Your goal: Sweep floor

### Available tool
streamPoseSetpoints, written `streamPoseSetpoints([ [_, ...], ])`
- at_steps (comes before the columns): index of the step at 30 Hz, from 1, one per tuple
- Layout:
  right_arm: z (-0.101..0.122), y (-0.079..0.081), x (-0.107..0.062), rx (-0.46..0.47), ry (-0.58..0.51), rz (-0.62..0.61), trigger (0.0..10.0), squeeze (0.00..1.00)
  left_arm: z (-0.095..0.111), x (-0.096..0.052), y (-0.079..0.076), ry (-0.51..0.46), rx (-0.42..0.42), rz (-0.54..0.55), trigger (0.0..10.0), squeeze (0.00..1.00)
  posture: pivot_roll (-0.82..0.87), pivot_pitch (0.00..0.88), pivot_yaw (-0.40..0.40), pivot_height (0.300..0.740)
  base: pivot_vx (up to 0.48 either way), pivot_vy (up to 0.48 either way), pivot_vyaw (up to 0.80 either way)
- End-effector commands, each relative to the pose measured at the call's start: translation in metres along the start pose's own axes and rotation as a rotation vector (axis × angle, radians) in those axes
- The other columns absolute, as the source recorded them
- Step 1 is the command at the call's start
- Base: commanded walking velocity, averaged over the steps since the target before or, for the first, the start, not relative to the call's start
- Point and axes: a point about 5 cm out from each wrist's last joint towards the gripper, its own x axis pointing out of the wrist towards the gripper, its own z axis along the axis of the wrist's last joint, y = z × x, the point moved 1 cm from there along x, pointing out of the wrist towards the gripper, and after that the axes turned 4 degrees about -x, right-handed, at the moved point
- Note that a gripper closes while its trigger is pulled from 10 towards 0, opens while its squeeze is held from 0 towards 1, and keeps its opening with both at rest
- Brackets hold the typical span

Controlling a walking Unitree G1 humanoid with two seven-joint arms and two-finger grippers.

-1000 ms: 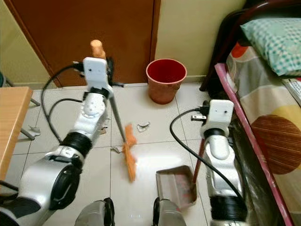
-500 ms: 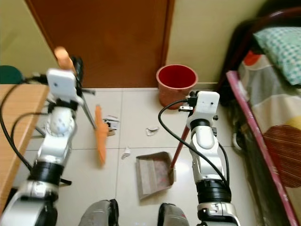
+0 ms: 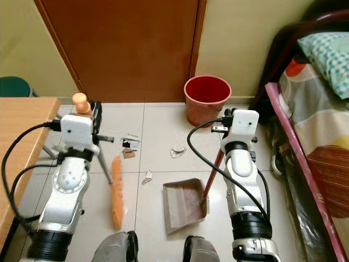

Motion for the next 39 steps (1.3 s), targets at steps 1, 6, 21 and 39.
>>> streamPoseSetpoints([
  [1, 0.002, -0.001, -0.001, -0.008, -0.025, -0.001, 10.0, 0.00, 0.006, -0.003, 0.003, -0.016, 0.023, -0.010, 10.0, 0.00, 0.04, 0.073, -0.013, 0.740, 0.000, 0.000, 0.00],
  [6, -0.026, -0.004, -0.009, 0.006, 0.071, -0.011, 10.0, 0.00, -0.006, -0.013, 0.004, 0.053, 0.018, -0.003, 10.0, 0.00, 0.06, 0.044, -0.021, 0.740, 0.000, 0.000, 0.00],
  [21, -0.018, 0.002, -0.007, 0.003, 0.029, 0.027, 10.0, 0.00, -0.009, -0.026, 0.010, 0.085, 0.021, 0.009, 10.0, 0.00, 0.02, 0.043, -0.016, 0.740, 0.000, 0.000, -0.15],
  [39, -0.019, -0.005, -0.012, -0.004, 0.028, 0.009, 10.0, 0.00, -0.008, -0.026, 0.009, 0.096, 0.007, 0.036, 10.0, 0.00, 0.02, 0.047, -0.024, 0.740, 0.273, 0.000, -0.29],
])
